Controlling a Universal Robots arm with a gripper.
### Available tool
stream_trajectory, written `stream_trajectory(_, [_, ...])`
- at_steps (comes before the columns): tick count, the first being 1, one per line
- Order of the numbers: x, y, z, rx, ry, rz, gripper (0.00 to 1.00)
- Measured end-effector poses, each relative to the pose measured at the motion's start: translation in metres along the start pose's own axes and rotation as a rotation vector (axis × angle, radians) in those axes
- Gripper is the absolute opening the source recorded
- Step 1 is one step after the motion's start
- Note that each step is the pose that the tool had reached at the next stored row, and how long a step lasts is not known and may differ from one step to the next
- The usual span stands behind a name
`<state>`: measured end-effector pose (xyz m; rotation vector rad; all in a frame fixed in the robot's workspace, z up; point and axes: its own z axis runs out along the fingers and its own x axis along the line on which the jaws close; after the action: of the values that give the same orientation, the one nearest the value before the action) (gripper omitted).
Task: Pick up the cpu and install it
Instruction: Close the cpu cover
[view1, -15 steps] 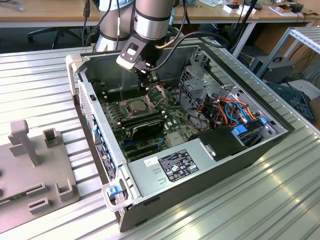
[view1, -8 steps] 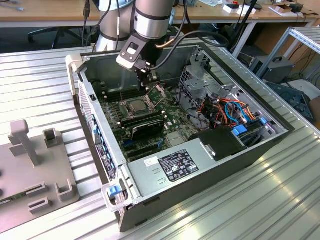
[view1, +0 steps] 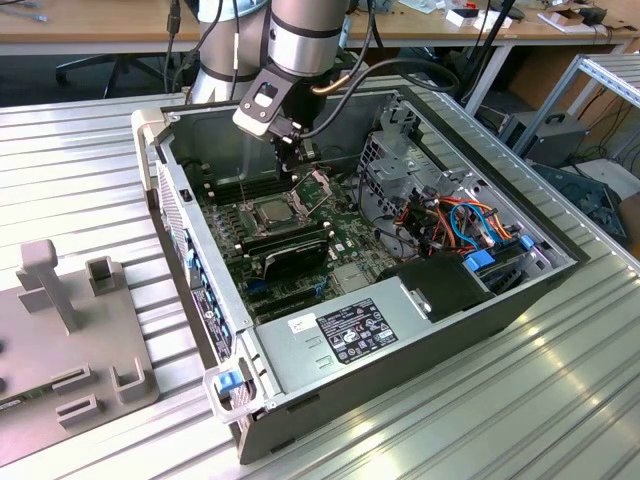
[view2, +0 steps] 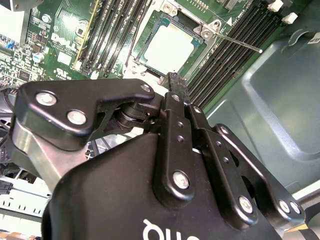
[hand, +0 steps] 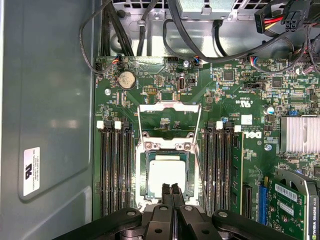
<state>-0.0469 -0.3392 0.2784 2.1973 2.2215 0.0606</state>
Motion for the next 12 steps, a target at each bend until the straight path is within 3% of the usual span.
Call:
stream_trajectory(8, [0.0000, 0.0019, 0.0001, 0.0000, 0.0000, 0.000, 0.11])
stream_trajectory(12, [-0.0001, 0.0075, 0.0003, 0.0001, 0.0000, 0.000, 0.11])
